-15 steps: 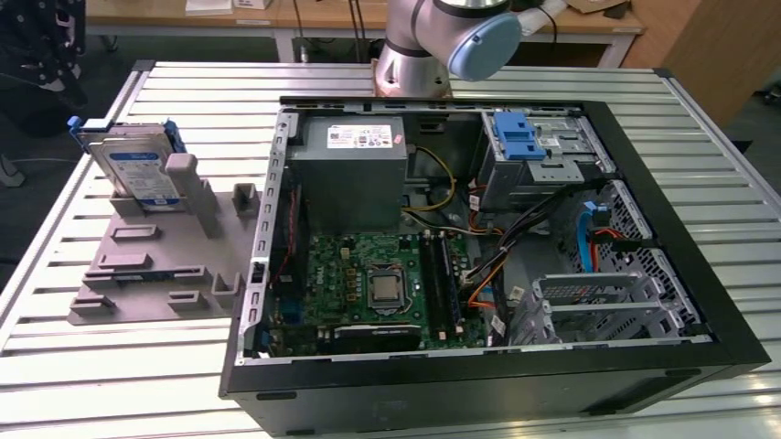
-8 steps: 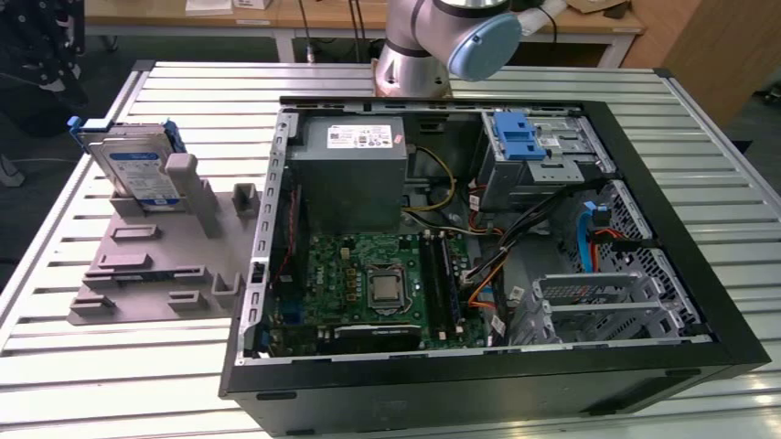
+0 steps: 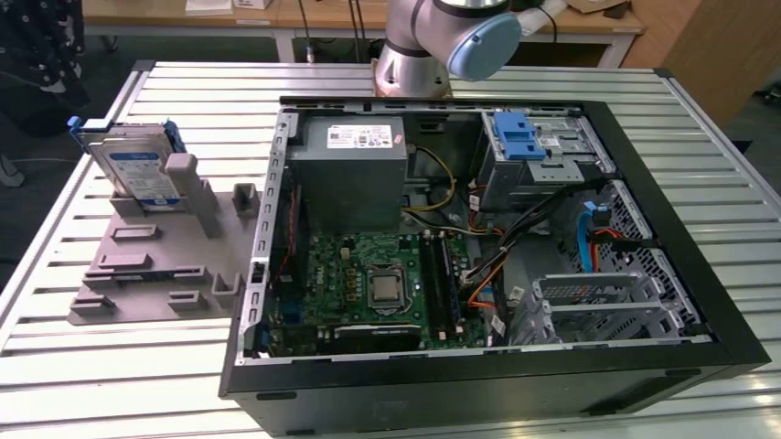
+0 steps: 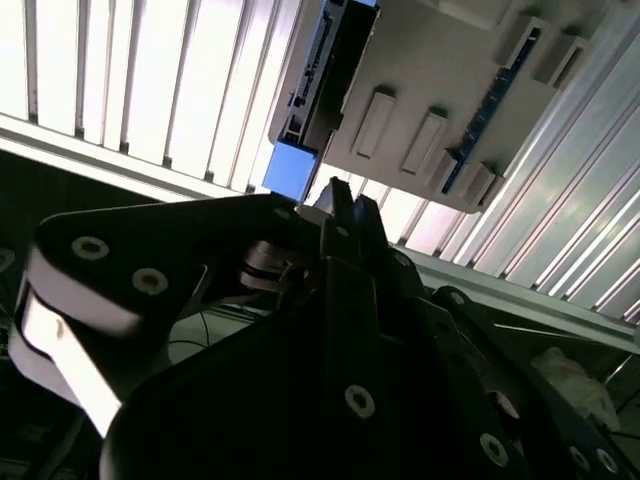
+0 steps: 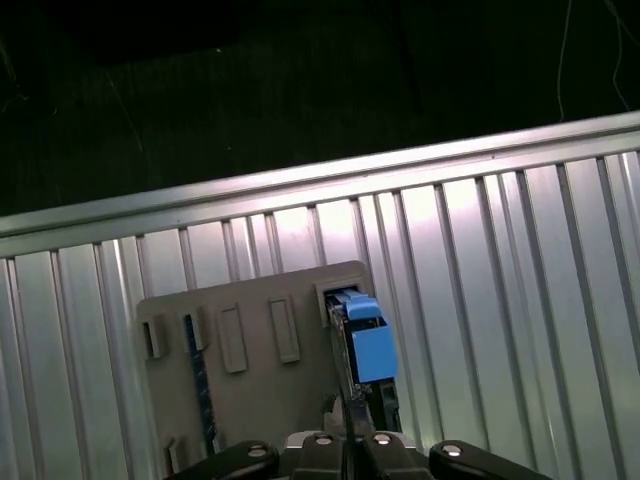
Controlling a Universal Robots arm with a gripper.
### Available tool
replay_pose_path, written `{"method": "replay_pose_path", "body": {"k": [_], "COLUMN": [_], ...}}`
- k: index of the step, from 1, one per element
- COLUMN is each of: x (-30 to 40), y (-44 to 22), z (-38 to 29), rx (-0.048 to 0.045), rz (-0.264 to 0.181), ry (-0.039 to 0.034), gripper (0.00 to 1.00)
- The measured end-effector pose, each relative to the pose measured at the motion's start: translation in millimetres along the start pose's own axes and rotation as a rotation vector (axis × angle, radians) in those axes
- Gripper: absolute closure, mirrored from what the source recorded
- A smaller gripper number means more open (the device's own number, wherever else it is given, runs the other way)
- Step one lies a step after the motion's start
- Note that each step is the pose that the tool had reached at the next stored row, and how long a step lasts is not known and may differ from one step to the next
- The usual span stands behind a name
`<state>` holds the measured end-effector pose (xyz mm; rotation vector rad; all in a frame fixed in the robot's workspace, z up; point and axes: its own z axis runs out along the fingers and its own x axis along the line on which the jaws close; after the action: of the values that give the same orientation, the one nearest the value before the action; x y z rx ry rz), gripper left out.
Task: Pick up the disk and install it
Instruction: 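Pick up the disk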
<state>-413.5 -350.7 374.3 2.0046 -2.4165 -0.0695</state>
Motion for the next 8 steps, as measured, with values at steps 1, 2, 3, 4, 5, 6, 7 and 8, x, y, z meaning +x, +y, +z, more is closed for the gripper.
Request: {"method": "replay_pose_path", "body": {"k": [1,2,3,4,5,6,7,8], "x": [-0.3,-0.3,-0.3,-0.4,-0.5,-0.5,-0.5,-0.5], "y": [0.1,0.1,0.1,0.1,0.1,0.0,0.0,0.0], "z": [0.1,0.1,0.1,0.1,0.2,0.5,0.8,1.3], "rx": [0.0001,-0.0001,0.0,-0.0001,-0.0001,-0.0001,-0.0004,-0.0008], "rz": [0.0,0.0,0.0,0.0,0.0,-0.003,-0.012,-0.028], "ry": [-0.0001,0.0,0.0,0.0,0.0,0.0001,0.0004,0.001], "gripper": [0.83,0.77,0.77,0.65,0.65,0.59,0.53,0.53]}}
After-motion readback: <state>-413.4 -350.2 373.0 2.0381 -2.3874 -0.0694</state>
